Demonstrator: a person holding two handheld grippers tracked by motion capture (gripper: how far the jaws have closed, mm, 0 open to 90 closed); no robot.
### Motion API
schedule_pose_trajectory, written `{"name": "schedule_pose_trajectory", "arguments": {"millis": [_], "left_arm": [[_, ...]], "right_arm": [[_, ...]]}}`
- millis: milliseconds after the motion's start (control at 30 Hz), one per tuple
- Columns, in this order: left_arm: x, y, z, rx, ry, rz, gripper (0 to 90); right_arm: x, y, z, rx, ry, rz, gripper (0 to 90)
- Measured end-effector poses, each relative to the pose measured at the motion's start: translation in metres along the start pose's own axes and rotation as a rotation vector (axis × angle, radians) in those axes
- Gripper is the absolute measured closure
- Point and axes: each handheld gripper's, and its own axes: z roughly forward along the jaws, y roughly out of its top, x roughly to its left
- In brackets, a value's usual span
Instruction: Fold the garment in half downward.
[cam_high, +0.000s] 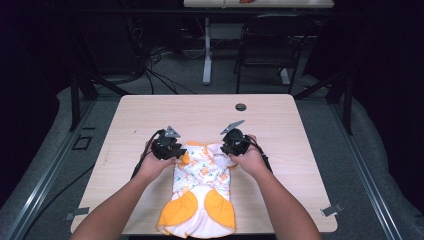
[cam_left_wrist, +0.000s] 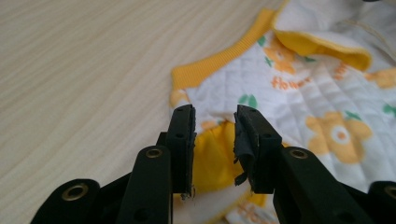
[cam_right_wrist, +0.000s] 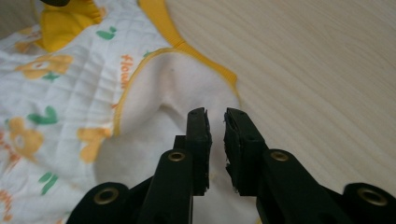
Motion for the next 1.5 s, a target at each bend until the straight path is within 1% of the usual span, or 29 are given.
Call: {"name": "schedule_pose_trajectory", "arguments": {"millis": [67, 167, 233, 367, 433, 467, 500, 533, 567, 633, 700, 733, 767, 800, 833, 900, 967, 1033, 1067, 1100, 1167, 1200, 1267, 1300, 1333, 1367, 1400, 1433, 1500], "left_arm": [[0.002, 0.002, 0.005, 0.002, 0.006, -0.001, 65.8], [0.006, 0.005, 0.012, 0.012, 0.034, 0.019, 60.6], [0.007, 0.004, 0.015, 0.012, 0.034, 0.013, 57.5], [0.010, 0.000, 0.022, 0.041, 0.042, 0.001, 55.2], [0.011, -0.002, 0.024, 0.043, 0.036, -0.005, 53.8], [0.011, -0.003, 0.025, 0.039, 0.043, -0.008, 53.5], [0.011, -0.005, 0.026, 0.038, 0.042, -0.010, 52.8], [0.011, -0.006, 0.027, 0.037, 0.037, -0.013, 52.5], [0.011, -0.006, 0.027, 0.039, 0.037, -0.010, 52.2], [0.012, -0.007, 0.028, 0.044, 0.030, -0.011, 52.2], [0.012, -0.007, 0.028, 0.051, 0.020, -0.023, 52.7], [0.013, -0.008, 0.028, 0.060, 0.014, -0.024, 53.1], [0.013, -0.009, 0.029, 0.063, 0.009, -0.020, 54.5], [0.013, -0.009, 0.029, 0.062, 0.008, -0.021, 55.5], [0.013, -0.009, 0.029, 0.057, 0.000, -0.033, 56.0], [0.014, -0.010, 0.029, 0.061, -0.001, -0.038, 56.4], [0.015, -0.010, 0.030, 0.056, -0.009, -0.043, 56.7], [0.015, -0.011, 0.030, 0.053, -0.020, -0.052, 57.0], [0.016, -0.012, 0.029, 0.047, -0.023, -0.052, 58.0], [0.016, -0.012, 0.029, 0.044, -0.026, -0.053, 58.2], [0.016, -0.012, 0.029, 0.041, -0.034, -0.050, 62.3], [0.015, -0.012, 0.029, 0.041, -0.042, -0.048, 65.4], [0.014, -0.012, 0.029, 0.037, -0.051, -0.043, 69.0], [0.014, -0.013, 0.029, 0.032, -0.054, -0.044, 71.7], [0.014, -0.013, 0.029, 0.030, -0.059, -0.046, 71.7], [0.013, -0.012, 0.029, 0.037, -0.067, -0.042, 76.7], [0.013, -0.012, 0.029, 0.037, -0.067, -0.042, 78.7], [0.012, -0.012, 0.029, 0.041, -0.064, -0.036, 80.4], [0.011, -0.011, 0.029, 0.041, -0.064, -0.041, 81.5]], "right_arm": [[-0.003, 0.003, 0.006, 0.005, -0.010, 0.006, 75.1], [-0.005, 0.006, 0.014, 0.001, -0.015, 0.022, 72.2], [-0.005, 0.007, 0.018, 0.001, -0.010, 0.026, 70.5], [-0.006, 0.008, 0.026, 0.014, -0.023, 0.028, 66.1], [-0.007, 0.007, 0.030, 0.021, -0.029, 0.045, 63.2], [-0.008, 0.007, 0.031, 0.026, -0.024, 0.044, 61.8], [-0.008, 0.006, 0.032, 0.030, -0.022, 0.057, 61.1], [-0.008, 0.005, 0.036, 0.015, -0.014, 0.086, 60.0], [-0.009, 0.005, 0.035, 0.040, -0.011, 0.079, 59.4], [-0.010, 0.004, 0.037, 0.051, -0.009, 0.090, 58.8], [-0.010, 0.004, 0.039, 0.074, -0.016, 0.069, 58.8], [-0.010, 0.002, 0.041, 0.058, -0.016, 0.075, 58.7], [-0.011, 0.003, 0.041, 0.069, -0.014, 0.075, 58.7], [-0.011, 0.002, 0.042, 0.053, -0.007, 0.093, 58.7], [-0.013, 0.002, 0.041, 0.064, -0.003, 0.090, 58.7], [-0.014, 0.001, 0.042, 0.056, 0.015, 0.126, 59.5], [-0.016, 0.000, 0.041, 0.058, 0.030, 0.140, 60.3], [-0.016, 0.000, 0.041, 0.056, 0.033, 0.137, 62.1], [-0.015, 0.000, 0.042, 0.053, 0.044, 0.136, 68.1], [-0.016, 0.001, 0.041, 0.064, 0.054, 0.129, 69.8], [-0.015, 0.001, 0.041, 0.064, 0.059, 0.128, 71.4], [-0.014, 0.001, 0.041, 0.063, 0.063, 0.130, 75.0], [-0.013, 0.001, 0.042, 0.057, 0.062, 0.132, 75.6], [-0.013, 0.001, 0.041, 0.065, 0.062, 0.125, 76.6], [-0.012, 0.001, 0.041, 0.063, 0.060, 0.124, 78.3], [-0.008, 0.001, 0.042, 0.042, 0.056, 0.112, 81.2], [-0.006, 0.000, 0.044, 0.014, 0.048, 0.118, 82.6], [-0.006, 0.002, 0.042, 0.051, 0.051, 0.076, 84.0], [-0.005, 0.002, 0.041, 0.060, 0.043, 0.055, 85.5]]}}
